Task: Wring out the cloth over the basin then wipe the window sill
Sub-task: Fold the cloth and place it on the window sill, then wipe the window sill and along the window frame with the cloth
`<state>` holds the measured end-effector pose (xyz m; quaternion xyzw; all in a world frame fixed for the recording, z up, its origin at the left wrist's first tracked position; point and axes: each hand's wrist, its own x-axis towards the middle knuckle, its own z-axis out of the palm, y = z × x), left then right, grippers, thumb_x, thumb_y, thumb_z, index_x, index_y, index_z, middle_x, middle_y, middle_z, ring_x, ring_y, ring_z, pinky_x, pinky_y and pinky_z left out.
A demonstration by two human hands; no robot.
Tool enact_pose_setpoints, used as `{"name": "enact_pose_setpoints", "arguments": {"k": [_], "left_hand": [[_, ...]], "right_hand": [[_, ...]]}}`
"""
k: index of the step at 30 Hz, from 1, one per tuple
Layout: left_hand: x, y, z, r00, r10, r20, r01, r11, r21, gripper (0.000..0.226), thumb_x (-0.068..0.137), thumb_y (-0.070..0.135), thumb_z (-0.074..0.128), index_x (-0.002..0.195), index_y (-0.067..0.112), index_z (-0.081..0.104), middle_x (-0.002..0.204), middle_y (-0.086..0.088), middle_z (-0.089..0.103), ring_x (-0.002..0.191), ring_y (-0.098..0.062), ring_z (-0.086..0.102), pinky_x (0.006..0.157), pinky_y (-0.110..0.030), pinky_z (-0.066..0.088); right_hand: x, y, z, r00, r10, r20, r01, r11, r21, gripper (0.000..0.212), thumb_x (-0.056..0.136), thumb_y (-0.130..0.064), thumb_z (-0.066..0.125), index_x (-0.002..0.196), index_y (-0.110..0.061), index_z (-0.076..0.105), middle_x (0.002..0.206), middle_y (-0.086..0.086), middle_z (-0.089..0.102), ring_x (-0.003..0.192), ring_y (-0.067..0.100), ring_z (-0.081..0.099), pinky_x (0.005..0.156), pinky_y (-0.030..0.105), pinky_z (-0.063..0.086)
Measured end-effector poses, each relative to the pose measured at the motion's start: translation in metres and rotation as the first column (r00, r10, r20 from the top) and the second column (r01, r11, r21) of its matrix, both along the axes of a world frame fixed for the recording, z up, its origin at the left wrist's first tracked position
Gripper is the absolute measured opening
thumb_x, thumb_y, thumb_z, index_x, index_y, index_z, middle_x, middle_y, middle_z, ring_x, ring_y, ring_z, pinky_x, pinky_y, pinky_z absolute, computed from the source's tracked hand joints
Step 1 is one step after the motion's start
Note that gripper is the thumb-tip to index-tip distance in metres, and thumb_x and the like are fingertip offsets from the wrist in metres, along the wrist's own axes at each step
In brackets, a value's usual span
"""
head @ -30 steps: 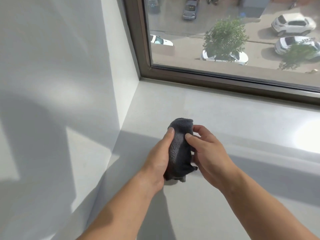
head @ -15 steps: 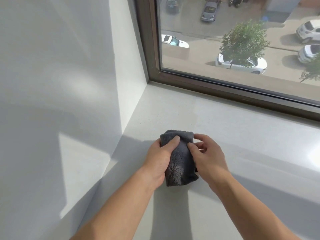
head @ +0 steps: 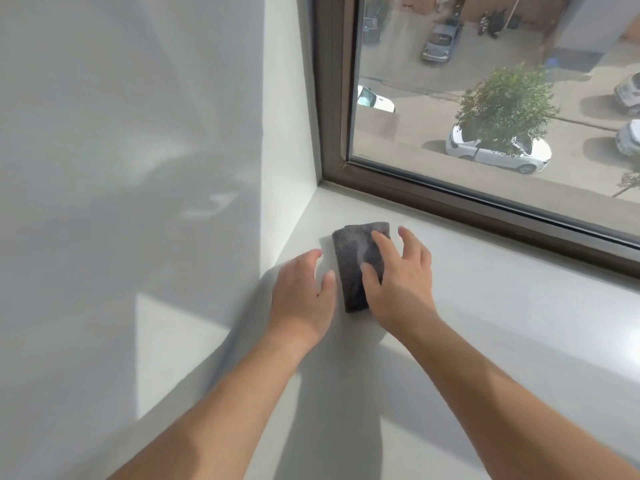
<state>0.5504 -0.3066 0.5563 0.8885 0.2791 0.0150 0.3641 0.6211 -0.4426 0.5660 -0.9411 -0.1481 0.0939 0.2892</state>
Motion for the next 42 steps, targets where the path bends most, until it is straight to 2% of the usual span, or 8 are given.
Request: {"name": "enact_pose_setpoints", "arguments": {"k": [4, 7, 15, 19, 23, 30, 38, 42], "left_hand": [[-0.025, 0.002, -0.026, 0.971, -0.206, -0.122, 0.237, 0.907, 0.348, 0.057, 0.097, 0.035, 0.031, 0.150, 0.016, 0.035, 0.163, -0.003, 0.024, 0.152, -0.023, 0.011, 0.123, -0.040, 0.004], [-0.032, -0.002, -0.034, 0.970, -0.218, -0.103, 0.241, 0.883, 0.403, 0.066, 0.089, 0.034, 0.027, 0.150, 0.010, 0.036, 0.163, -0.008, 0.024, 0.153, -0.025, 0.013, 0.121, -0.044, 0.003], [-0.028, 0.002, -0.043, 0.964, -0.232, -0.131, 0.267, 0.855, 0.445, 0.072, 0.089, 0.043, 0.035, 0.150, 0.006, 0.035, 0.162, -0.011, 0.027, 0.152, -0.026, 0.016, 0.120, -0.046, 0.007], [-0.030, 0.000, -0.040, 0.965, -0.229, -0.130, 0.263, 0.872, 0.413, 0.073, 0.094, 0.050, 0.022, 0.156, 0.012, 0.022, 0.166, -0.003, 0.007, 0.153, -0.017, -0.006, 0.122, -0.044, -0.003], [-0.032, -0.001, -0.038, 0.969, -0.232, -0.091, 0.249, 0.886, 0.391, 0.071, 0.095, 0.045, 0.023, 0.155, 0.008, 0.025, 0.166, -0.005, 0.012, 0.154, -0.019, -0.001, 0.123, -0.044, 0.000], [-0.028, 0.001, -0.043, 0.970, -0.232, -0.076, 0.241, 0.871, 0.427, 0.069, 0.093, 0.043, 0.026, 0.150, 0.007, 0.036, 0.164, -0.008, 0.022, 0.153, -0.022, 0.009, 0.123, -0.044, 0.003], [-0.030, -0.002, -0.039, 0.971, -0.239, -0.024, 0.228, 0.883, 0.410, 0.064, 0.094, 0.044, 0.027, 0.146, 0.008, 0.037, 0.162, -0.010, 0.023, 0.153, -0.024, 0.009, 0.123, -0.046, 0.001], [-0.041, -0.003, -0.031, 0.973, -0.211, 0.095, 0.162, 0.914, 0.372, 0.046, 0.092, 0.034, 0.037, 0.125, 0.006, 0.053, 0.137, -0.011, 0.050, 0.136, -0.031, 0.039, 0.120, -0.050, 0.018]], "right_hand": [[0.000, 0.001, -0.020, 0.913, 0.398, 0.089, -0.366, 0.896, -0.252, 0.055, 0.101, -0.041, 0.038, 0.155, -0.033, 0.027, 0.168, 0.001, 0.008, 0.154, 0.028, -0.005, 0.124, 0.045, 0.004], [0.008, 0.010, -0.031, 0.915, 0.399, 0.056, -0.355, 0.864, -0.357, 0.065, 0.099, -0.045, 0.024, 0.159, -0.032, 0.005, 0.169, -0.001, -0.001, 0.154, 0.027, -0.013, 0.125, 0.046, -0.005], [0.074, 0.088, -0.036, 0.884, 0.459, 0.094, -0.393, 0.835, -0.385, 0.067, 0.101, -0.050, 0.022, 0.160, -0.024, 0.003, 0.169, 0.001, -0.001, 0.155, 0.028, -0.007, 0.124, 0.051, -0.003], [0.060, 0.019, -0.039, 0.955, 0.280, 0.096, -0.218, 0.883, -0.415, 0.065, 0.102, -0.051, 0.017, 0.160, -0.028, 0.000, 0.169, -0.004, -0.005, 0.154, 0.023, -0.012, 0.124, 0.049, -0.005], [0.048, 0.003, -0.037, 0.994, 0.079, 0.078, -0.037, 0.897, -0.441, 0.067, 0.101, -0.050, 0.020, 0.160, -0.025, 0.001, 0.169, -0.002, -0.005, 0.154, 0.026, -0.012, 0.124, 0.051, -0.004], [0.068, 0.042, -0.036, 0.906, 0.413, 0.093, -0.346, 0.849, -0.398, 0.065, 0.102, -0.049, 0.023, 0.160, -0.029, 0.005, 0.169, -0.006, -0.001, 0.155, 0.025, -0.008, 0.124, 0.049, -0.004], [0.048, -0.125, -0.033, 0.981, -0.193, 0.026, 0.184, 0.878, -0.443, 0.075, 0.091, -0.051, 0.016, 0.160, -0.026, 0.003, 0.169, -0.005, -0.004, 0.154, 0.024, -0.010, 0.124, 0.049, -0.001], [0.027, -0.043, -0.034, 0.994, 0.079, 0.069, -0.047, 0.923, -0.383, 0.070, 0.096, -0.046, 0.023, 0.160, -0.026, -0.001, 0.169, -0.004, -0.007, 0.154, 0.025, -0.013, 0.124, 0.049, -0.005]]}}
